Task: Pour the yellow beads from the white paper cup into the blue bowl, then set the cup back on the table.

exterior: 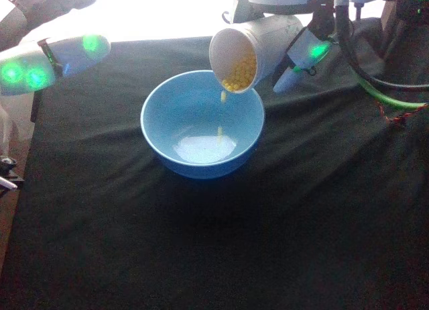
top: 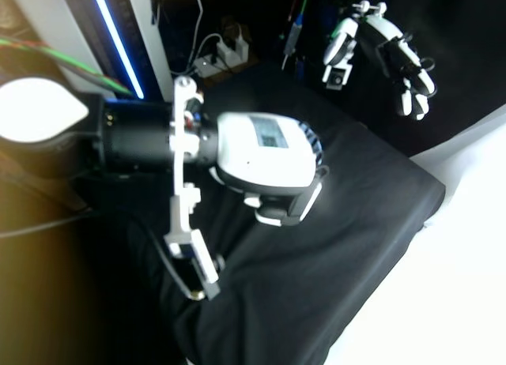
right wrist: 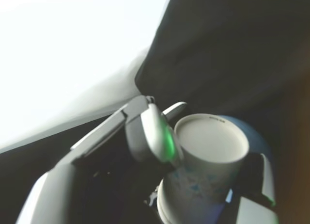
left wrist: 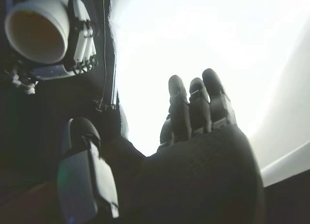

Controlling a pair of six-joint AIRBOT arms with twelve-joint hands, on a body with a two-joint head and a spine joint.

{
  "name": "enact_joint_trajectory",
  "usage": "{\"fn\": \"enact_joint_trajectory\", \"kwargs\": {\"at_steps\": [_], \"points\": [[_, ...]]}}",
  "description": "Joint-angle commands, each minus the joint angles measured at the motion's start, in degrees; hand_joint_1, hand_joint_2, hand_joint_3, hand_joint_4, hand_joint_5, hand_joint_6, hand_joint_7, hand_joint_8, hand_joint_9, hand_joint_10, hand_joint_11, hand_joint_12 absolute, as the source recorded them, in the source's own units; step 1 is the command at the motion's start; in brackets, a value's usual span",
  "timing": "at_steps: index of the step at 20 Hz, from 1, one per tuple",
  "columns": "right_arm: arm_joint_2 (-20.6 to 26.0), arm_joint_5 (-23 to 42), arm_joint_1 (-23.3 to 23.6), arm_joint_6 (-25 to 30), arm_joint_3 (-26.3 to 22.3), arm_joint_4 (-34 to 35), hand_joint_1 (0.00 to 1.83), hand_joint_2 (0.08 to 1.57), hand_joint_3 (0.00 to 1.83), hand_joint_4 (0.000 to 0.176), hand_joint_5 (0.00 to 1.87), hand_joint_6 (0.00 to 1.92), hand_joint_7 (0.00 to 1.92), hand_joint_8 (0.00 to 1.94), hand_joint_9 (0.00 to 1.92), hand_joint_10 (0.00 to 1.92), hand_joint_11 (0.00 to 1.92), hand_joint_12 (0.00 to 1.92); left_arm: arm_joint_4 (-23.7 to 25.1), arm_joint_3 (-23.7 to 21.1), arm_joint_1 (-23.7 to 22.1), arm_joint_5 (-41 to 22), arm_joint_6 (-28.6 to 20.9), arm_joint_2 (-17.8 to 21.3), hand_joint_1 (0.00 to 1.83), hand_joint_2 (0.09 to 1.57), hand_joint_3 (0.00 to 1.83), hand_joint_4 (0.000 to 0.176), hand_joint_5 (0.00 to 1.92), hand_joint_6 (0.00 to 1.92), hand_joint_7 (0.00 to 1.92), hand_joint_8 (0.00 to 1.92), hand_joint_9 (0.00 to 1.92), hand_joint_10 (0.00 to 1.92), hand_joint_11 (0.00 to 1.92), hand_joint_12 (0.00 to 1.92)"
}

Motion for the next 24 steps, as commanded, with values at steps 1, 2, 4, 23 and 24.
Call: {"fn": "enact_joint_trajectory", "kwargs": {"at_steps": [1, 2, 4, 23, 24], "points": [[-0.2, 0.4, 1.1, -0.2, -0.4, 1.0, 1.19, 1.08, 0.0, 0.0, 1.07, 0.81, 1.1, 1.88, 1.3, 1.92, 1.37, 1.92, -0.7, 0.5, -0.9, -6.6, -0.5, -0.2, 0.44, 0.91, 0.0, 0.0, 0.09, 0.0, 0.43, 0.0, 0.25, 0.0, 0.0, 0.67], [-0.2, 0.0, 1.3, -0.2, -0.6, -0.1, 1.18, 1.08, 0.0, 0.0, 1.05, 0.84, 1.07, 1.69, 1.22, 1.9, 1.28, 1.92, -0.4, 0.6, -1.2, -6.3, -0.5, -0.3, 0.44, 0.92, 0.0, 0.0, 0.09, 0.0, 0.44, 0.0, 0.26, 0.0, 0.0, 0.69], [-0.3, -0.5, 1.6, -0.2, -1.1, -2.0, 1.19, 1.08, 0.0, 0.0, 1.07, 0.81, 1.12, 1.55, 1.24, 1.84, 1.28, 1.92, 0.2, 0.8, -1.8, -5.7, -0.5, -0.5, 0.44, 0.93, 0.0, 0.0, 0.08, 0.0, 0.44, 0.0, 0.26, 0.0, 0.0, 0.72], [-0.9, -3.8, 2.5, -0.2, -3.0, -12.1, 1.13, 1.17, 0.0, 0.0, 0.88, 1.14, 1.0, 1.72, 1.21, 1.92, 1.29, 1.92, 1.6, 1.0, -3.0, -4.7, -0.7, -0.9, 0.51, 0.92, 0.0, 0.0, 0.13, 0.01, 0.48, 0.0, 0.32, 0.0, 0.0, 0.8], [-1.0, -3.9, 2.6, -0.2, -3.2, -12.5, 1.14, 1.16, 0.0, 0.0, 0.89, 1.13, 1.0, 1.85, 1.23, 1.92, 1.32, 1.92, 1.7, 1.0, -3.0, -4.6, -0.7, -0.9, 0.51, 0.91, 0.0, 0.0, 0.13, 0.01, 0.48, 0.01, 0.32, 0.0, 0.0, 0.8]]}}
